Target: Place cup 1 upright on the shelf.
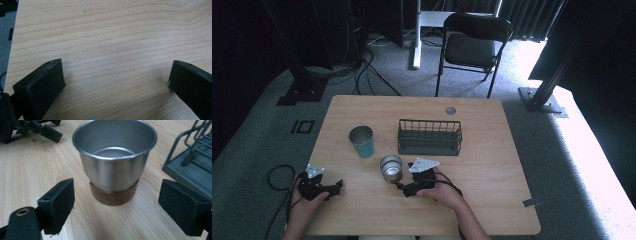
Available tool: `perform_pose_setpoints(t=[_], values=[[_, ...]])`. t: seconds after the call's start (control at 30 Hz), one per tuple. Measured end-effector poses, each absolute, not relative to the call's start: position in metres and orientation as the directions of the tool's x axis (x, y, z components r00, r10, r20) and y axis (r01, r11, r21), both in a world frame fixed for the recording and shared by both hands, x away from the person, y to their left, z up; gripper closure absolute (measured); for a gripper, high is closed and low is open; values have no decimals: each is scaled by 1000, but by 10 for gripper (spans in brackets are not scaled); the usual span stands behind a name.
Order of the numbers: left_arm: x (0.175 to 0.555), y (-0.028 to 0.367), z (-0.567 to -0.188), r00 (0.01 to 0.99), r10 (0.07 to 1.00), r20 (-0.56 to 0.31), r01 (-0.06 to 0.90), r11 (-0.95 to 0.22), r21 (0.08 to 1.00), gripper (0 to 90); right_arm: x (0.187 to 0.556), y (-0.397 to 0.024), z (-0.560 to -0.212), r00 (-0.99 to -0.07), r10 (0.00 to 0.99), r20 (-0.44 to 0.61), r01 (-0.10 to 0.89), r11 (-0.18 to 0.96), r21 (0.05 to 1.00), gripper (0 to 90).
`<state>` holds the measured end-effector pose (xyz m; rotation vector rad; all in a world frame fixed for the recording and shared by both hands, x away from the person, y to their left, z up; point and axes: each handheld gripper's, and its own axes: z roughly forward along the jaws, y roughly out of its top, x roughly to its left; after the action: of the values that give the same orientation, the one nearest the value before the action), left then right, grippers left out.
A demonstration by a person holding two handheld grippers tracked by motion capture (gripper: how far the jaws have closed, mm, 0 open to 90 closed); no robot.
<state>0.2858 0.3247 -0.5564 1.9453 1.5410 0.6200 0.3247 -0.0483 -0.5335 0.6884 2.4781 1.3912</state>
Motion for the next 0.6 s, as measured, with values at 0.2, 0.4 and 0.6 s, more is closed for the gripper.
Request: perform_pose_setpoints(t=[0.2, 0.4, 0.6], values=[[286, 325, -556, 227, 974, 6, 707, -169, 687, 10, 327, -42, -534, -866, 498, 41, 290, 433, 853, 132], [286, 325, -556, 227, 974, 6, 707, -169, 687, 10, 329, -37, -536, -864, 501, 44, 291, 426, 857, 132], [286, 325, -556, 226, 974, 6, 707, -169, 687, 10, 330, -33, -535, -862, 505, 47, 288, 413, 864, 133]])
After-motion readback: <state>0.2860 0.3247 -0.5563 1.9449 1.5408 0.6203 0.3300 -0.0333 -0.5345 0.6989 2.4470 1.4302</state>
